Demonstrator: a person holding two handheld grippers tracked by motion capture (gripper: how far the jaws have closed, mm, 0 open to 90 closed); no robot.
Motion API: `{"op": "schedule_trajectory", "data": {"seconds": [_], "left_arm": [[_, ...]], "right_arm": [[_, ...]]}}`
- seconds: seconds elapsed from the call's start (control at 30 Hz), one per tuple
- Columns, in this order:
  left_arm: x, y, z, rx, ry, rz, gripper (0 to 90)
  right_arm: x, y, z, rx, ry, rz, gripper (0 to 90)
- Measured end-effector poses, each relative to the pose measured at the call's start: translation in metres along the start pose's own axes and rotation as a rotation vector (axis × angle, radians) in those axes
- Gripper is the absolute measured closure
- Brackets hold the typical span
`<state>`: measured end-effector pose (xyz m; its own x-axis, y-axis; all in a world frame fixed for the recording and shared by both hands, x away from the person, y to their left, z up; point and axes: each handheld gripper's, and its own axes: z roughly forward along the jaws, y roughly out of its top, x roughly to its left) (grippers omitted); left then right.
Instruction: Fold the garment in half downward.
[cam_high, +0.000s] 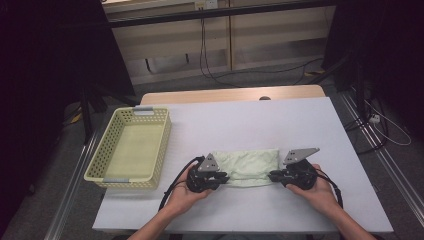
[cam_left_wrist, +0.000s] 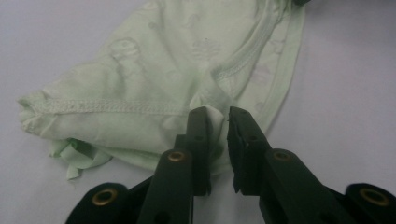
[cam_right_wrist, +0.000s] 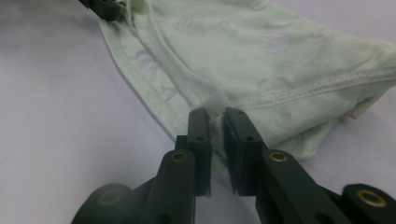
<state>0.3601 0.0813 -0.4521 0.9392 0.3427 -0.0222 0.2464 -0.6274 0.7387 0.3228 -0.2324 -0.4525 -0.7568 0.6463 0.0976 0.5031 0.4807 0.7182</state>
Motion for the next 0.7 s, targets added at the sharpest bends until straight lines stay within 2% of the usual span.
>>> {"op": "schedule_trajectory", "data": {"seconds": [0.13, 0.23, 0.37, 0.47, 0.57, 0.7], "left_arm": [[-0.001, 0.001, -0.004, 0.002, -0.035, -0.012, 73.7], [-0.001, 0.001, -0.006, -0.021, -0.043, -0.039, 70.6], [0.002, 0.002, -0.009, -0.035, -0.023, -0.069, 63.6], [0.005, 0.002, -0.011, -0.030, 0.001, -0.081, 53.7], [0.010, 0.001, -0.012, -0.033, 0.032, -0.111, 41.4], [0.016, 0.000, -0.017, -0.049, 0.069, -0.137, 34.1]], "right_arm": [[0.001, 0.000, -0.002, -0.014, 0.000, 0.003, 72.3], [0.001, 0.001, -0.005, -0.043, 0.000, 0.013, 65.0], [0.002, 0.002, -0.008, -0.072, -0.002, 0.024, 60.6], [0.003, 0.002, -0.007, -0.068, -0.001, 0.017, 59.6], [0.005, 0.003, -0.004, -0.057, 0.010, 0.013, 59.1], [0.010, 0.004, -0.002, -0.042, 0.027, 0.005, 59.3]]}}
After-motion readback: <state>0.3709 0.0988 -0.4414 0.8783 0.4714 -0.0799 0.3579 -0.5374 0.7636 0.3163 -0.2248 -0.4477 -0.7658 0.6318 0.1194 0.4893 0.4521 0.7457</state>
